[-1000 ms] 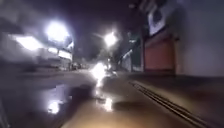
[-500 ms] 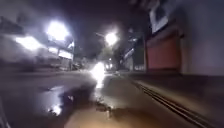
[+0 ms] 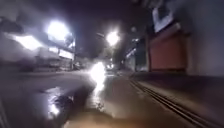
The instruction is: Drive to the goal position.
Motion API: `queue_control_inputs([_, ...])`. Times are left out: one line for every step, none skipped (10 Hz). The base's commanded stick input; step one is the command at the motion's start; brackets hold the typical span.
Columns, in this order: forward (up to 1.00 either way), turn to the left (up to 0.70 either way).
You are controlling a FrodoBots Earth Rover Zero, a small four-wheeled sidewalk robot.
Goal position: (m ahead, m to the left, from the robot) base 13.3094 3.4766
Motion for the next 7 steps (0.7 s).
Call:
queue_control_inputs([0.7, 0.0])
queue_control_inputs([0.7, 0.0])
queue_control_inputs([0.7, 0.0])
queue_control_inputs([0.7, 0.0])
queue_control_inputs([0.7, 0.0])
queue_control_inputs([0.7, 0.0])
queue_control_inputs([0.7, 0.0])
